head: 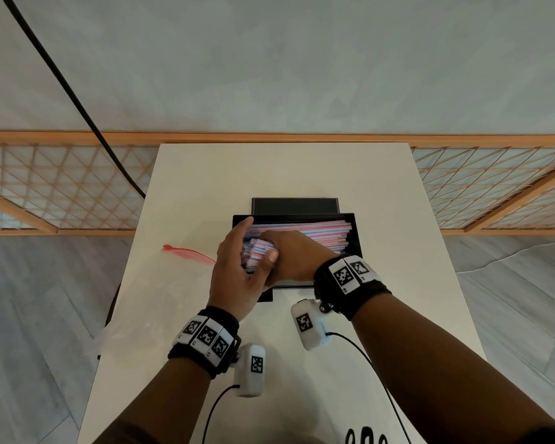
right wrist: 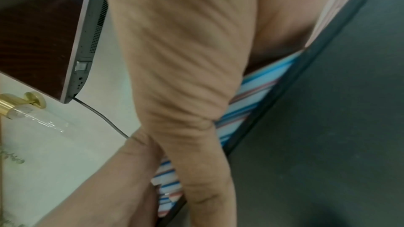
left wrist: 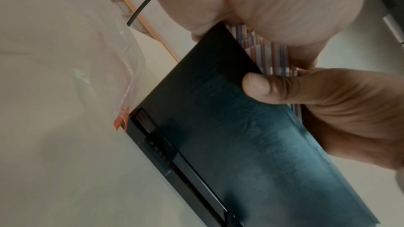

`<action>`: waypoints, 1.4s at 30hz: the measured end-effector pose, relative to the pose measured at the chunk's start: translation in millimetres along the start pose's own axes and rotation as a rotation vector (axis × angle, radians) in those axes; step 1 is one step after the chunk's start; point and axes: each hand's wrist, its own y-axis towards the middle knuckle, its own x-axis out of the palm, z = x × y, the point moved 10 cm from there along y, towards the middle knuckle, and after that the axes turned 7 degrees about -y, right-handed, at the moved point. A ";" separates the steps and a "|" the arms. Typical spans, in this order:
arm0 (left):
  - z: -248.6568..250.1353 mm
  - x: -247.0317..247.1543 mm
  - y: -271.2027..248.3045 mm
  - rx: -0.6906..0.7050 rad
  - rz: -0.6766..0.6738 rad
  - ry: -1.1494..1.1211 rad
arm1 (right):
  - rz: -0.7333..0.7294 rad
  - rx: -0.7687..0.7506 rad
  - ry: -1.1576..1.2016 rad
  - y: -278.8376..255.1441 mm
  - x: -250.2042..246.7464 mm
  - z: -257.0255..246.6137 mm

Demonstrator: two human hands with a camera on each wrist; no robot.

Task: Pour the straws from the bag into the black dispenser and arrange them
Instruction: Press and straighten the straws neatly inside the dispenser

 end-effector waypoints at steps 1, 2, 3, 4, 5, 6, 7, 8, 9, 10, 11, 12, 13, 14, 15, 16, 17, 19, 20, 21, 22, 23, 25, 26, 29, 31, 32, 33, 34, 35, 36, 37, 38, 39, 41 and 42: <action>0.0 -0.3 -0.3 -0.004 0.002 -0.007 | -0.001 -0.001 -0.002 0.0 0.2 -0.4; 0.1 -0.9 -0.5 -0.004 0.007 -0.007 | -0.006 -0.001 -0.006 0.3 0.3 -0.9; 0.0 -1.7 -0.9 -0.002 0.011 -0.005 | -0.011 -0.001 -0.013 0.5 0.2 -1.5; -0.6 -2.2 -1.3 -0.003 0.013 -0.005 | -0.016 0.000 -0.021 1.1 0.0 -2.0; -0.8 -2.3 -1.8 -0.004 0.013 -0.007 | -0.019 0.001 -0.034 1.7 -0.5 -2.3; -0.7 -2.1 -2.2 -0.004 0.013 -0.008 | -0.021 0.003 -0.049 2.3 -1.4 -2.7; -0.3 -1.7 -2.5 -0.002 0.011 -0.007 | -0.018 0.003 -0.065 2.7 -2.6 -3.4; 0.0 -1.3 -2.5 0.001 0.010 -0.006 | -0.013 0.002 -0.078 3.2 -3.5 -4.4; 0.0 -1.0 -2.5 0.003 0.009 -0.005 | -0.007 -0.003 -0.086 3.6 -3.8 -5.7; -0.3 -0.7 -2.5 0.004 0.008 -0.004 | -0.003 -0.008 -0.090 3.9 -3.7 -6.6; -0.9 -0.6 -2.5 0.004 0.008 0.000 | 0.000 -0.012 -0.088 4.6 -3.2 -7.2; -1.3 -0.3 -2.7 0.004 0.009 0.006 | 0.000 -0.014 -0.082 5.1 -2.7 -7.4; -1.6 -0.2 -3.0 0.005 0.009 0.015 | -0.004 -0.018 -0.076 5.7 -2.0 -7.6; -1.5 0.0 -3.6 0.008 0.009 0.026 | -0.010 -0.022 -0.074 6.2 -1.4 -7.9; -0.4 0.1 -4.3 0.015 0.008 0.037 | -0.013 -0.025 -0.075 6.3 -1.7 -8.1; 0.8 0.5 -4.8 0.024 0.006 0.045 | -0.014 -0.027 -0.076 6.3 -2.3 -8.3; 1.9 0.7 -5.2 0.032 0.004 0.047 | -0.011 -0.030 -0.075 6.3 -3.3 -8.5; 3.0 0.6 -4.9 0.044 0.006 0.046 | -0.005 -0.034 -0.078 6.9 -4.5 -9.1; 3.7 0.2 -4.8 0.053 0.010 0.050 | 0.000 -0.034 -0.081 7.2 -5.3 -9.7; 3.8 -0.3 -4.7 0.060 0.013 0.055 | 0.002 -0.032 -0.086 7.5 -5.7 -10.4; 3.5 -0.6 -4.5 0.061 0.015 0.057 | 0.000 -0.029 -0.094 7.8 -6.3 -11.2; 2.9 -0.9 -4.1 0.056 0.016 0.055 | -0.001 -0.026 -0.106 8.2 -6.5 -11.6; 1.7 -1.1 -3.9 0.042 0.015 0.047 | 0.003 -0.021 -0.144 8.5 -7.1 -12.4; 1.3 -0.9 -3.9 0.039 0.013 0.046 | 0.007 -0.018 -0.163 8.5 -7.1 -12.6; 1.3 -0.6 -4.2 0.045 0.006 0.040 | 0.023 -0.016 -0.197 8.4 -6.2 -11.3; 0.9 0.6 -4.2 0.047 -0.003 0.036 | 0.031 -0.016 -0.193 7.6 -5.3 -10.2; 0.4 1.0 -3.9 0.047 -0.005 0.032 | 0.037 -0.019 -0.188 6.6 -5.6 -10.4; 0.1 0.8 -4.1 0.045 -0.003 0.025 | 0.047 -0.023 -0.184 5.5 -5.9 -10.3; -0.1 0.1 -4.0 0.043 0.004 0.016 | 0.062 -0.028 -0.181 3.9 -7.3 -10.0; 0.7 -0.9 -4.3 0.046 0.013 0.008 | 0.085 -0.028 -0.182 2.0 -9.9 -8.6; 1.9 -1.8 -4.6 0.056 0.021 0.003 | 0.114 -0.020 -0.186 -0.8 -14.0 -6.4; 3.5 -2.4 -5.4 0.070 0.027 0.001 | 0.144 -0.005 -0.199 -4.4 -18.7 -3.4; 4.9 -2.6 -6.3 0.083 0.030 0.001 | 0.169 0.016 -0.218 -8.4 -22.9 -0.2; 5.8 -2.4 -7.4 0.092 0.030 0.001 | 0.186 0.037 -0.236 -12.6 -25.7 2.7; 6.3 -1.0 -8.0 0.103 0.026 0.014 | 0.174 0.062 -0.228 -17.8 -24.2 6.3; 5.7 -0.1 -7.8 0.107 0.025 0.022 | 0.150 0.066 -0.206 -18.6 -20.4 6.9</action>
